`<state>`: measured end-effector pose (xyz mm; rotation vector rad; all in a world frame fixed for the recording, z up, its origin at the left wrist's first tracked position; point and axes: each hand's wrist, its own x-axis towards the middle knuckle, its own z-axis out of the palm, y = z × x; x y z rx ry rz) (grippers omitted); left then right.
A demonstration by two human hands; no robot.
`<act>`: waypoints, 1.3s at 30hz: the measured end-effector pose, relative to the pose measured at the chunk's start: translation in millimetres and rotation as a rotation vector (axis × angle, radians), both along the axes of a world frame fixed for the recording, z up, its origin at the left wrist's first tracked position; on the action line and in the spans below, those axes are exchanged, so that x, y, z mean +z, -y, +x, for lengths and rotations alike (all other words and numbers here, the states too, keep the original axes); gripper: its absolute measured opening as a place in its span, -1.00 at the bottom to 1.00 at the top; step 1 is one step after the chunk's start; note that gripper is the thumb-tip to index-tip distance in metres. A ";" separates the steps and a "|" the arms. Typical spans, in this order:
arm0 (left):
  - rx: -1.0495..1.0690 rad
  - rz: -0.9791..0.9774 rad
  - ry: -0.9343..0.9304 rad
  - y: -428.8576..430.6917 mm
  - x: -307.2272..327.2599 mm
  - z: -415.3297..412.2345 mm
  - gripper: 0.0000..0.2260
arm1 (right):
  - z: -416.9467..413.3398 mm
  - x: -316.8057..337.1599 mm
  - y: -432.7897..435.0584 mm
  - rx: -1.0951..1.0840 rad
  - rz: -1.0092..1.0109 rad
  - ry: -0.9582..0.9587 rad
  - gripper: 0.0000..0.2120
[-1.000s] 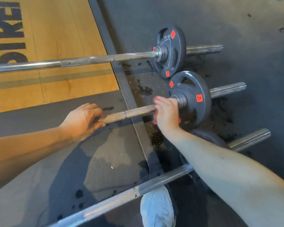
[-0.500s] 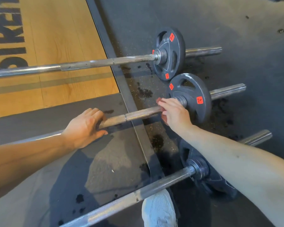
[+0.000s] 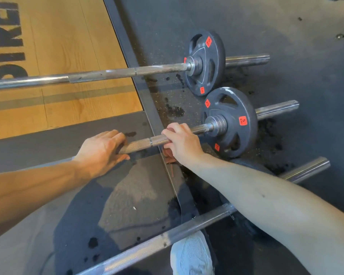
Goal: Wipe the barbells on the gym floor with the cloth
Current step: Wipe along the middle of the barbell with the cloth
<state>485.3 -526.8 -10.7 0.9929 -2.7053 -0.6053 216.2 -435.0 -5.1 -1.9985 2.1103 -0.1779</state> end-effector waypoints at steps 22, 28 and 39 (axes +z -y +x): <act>0.129 0.323 0.152 13.2 11.3 -14.8 -0.70 | -49.0 12.3 -33.2 -0.444 -0.169 0.045 -0.54; 0.047 0.143 0.045 8.6 9.2 -12.5 -0.70 | -51.3 24.3 -35.2 -0.193 -0.062 0.024 -0.46; 0.005 0.104 0.015 5.0 6.4 -7.9 -0.78 | -67.6 29.0 -33.9 -0.236 -0.091 -0.070 -0.65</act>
